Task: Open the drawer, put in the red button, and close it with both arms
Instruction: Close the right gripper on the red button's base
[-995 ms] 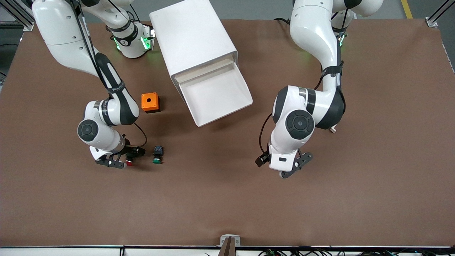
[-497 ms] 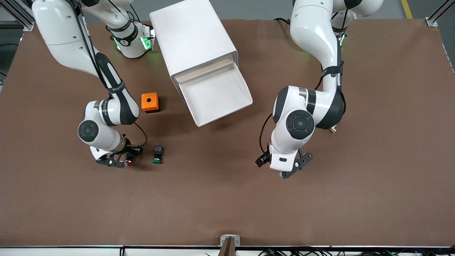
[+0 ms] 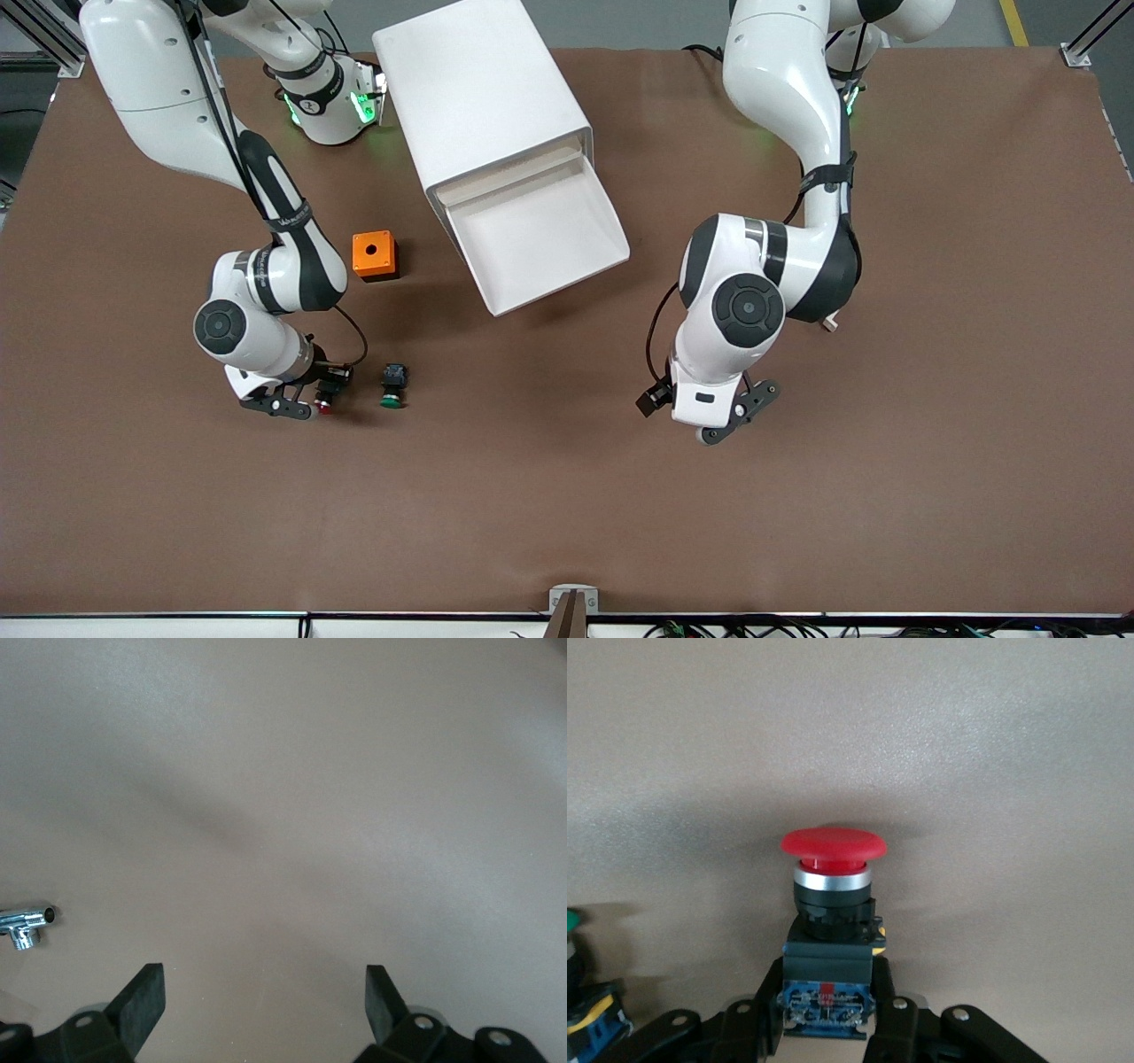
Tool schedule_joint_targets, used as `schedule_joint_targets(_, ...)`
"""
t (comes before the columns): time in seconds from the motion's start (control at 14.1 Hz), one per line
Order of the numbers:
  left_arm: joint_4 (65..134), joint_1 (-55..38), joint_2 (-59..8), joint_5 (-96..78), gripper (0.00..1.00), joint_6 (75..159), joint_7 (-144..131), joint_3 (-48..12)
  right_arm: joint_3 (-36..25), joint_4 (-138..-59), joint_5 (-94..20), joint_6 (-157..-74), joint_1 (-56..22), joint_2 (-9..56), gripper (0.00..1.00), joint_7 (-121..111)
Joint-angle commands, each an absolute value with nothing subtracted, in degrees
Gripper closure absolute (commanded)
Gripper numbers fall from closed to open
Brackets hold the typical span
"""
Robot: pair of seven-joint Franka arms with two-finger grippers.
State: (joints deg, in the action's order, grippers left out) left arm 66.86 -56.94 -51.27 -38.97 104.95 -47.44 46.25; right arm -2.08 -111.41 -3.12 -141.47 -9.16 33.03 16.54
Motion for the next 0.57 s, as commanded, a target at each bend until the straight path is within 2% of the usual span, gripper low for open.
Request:
schedule_joint_targets(0.0, 67.8, -57.4, -50.4, -37.7, 0.01, 105.7, -47.0, 46.0, -2.4, -109.4, -3.3, -135.6, -9.5, 31.0, 0.99, 17.3)
schedule_joint_targets(0.5, 67.8, -57.5, -50.4, -37.7, 0.01, 105.7, -47.0, 46.0, -2.4, -101.1, -3.4, -115.2, -9.3, 24.5, 1.00, 19.1)
